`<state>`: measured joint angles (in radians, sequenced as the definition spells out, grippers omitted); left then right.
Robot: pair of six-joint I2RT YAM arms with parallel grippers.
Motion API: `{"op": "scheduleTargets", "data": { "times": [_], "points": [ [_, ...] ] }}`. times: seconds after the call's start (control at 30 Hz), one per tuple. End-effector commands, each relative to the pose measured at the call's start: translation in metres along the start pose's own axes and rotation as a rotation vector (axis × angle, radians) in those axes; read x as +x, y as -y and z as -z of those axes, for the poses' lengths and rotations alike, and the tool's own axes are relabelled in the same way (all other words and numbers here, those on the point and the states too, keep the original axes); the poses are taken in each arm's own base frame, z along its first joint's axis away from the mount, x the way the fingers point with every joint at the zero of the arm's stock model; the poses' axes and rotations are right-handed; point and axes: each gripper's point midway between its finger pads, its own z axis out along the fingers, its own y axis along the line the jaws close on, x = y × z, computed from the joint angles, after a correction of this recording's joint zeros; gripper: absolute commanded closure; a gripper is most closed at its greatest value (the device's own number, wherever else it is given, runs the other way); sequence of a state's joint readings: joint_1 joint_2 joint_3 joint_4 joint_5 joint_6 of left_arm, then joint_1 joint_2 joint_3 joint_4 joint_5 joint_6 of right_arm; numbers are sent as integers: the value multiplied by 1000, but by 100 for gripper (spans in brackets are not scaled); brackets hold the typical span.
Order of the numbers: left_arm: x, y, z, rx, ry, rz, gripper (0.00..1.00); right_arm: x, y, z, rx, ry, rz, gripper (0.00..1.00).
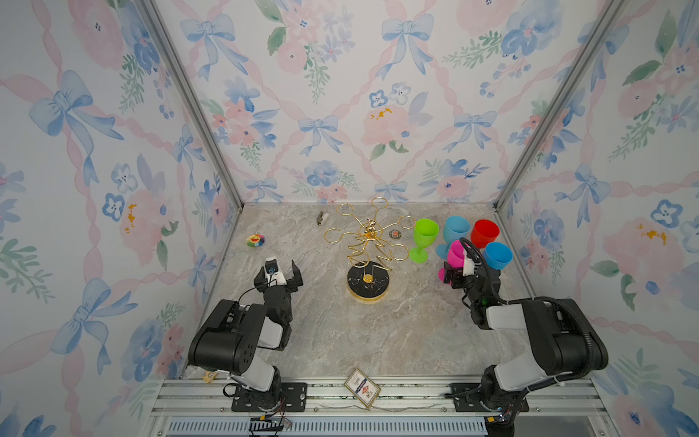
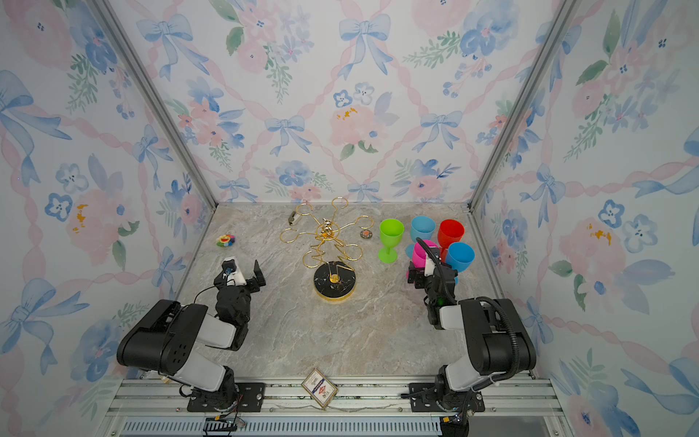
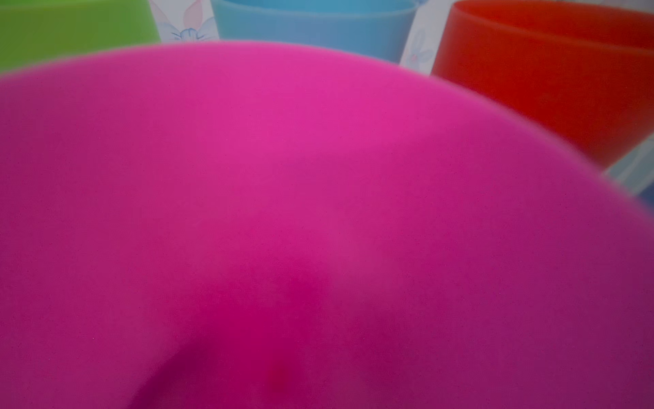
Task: Take the wine glass off the wine glass rack
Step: Reset both arms
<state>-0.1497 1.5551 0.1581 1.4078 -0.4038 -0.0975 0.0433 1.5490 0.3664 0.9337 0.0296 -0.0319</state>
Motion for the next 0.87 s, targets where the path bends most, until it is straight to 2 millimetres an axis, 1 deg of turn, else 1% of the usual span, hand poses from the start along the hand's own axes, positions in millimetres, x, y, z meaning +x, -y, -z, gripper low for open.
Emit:
{"op": "scheduleTargets", "data": {
  "times": [0.0, 0.3, 0.83],
  "points": [
    [0, 0, -2, 0, 1, -14, 2, -5, 3, -4, 1, 2, -28, 3],
    [-1, 0, -3, 4, 1, -15, 2, -5, 8, -5, 1, -2, -51, 3],
    [0, 0, -3, 3, -5, -17, 2, -5, 7, -4, 0, -1, -51, 3]
  ]
}}
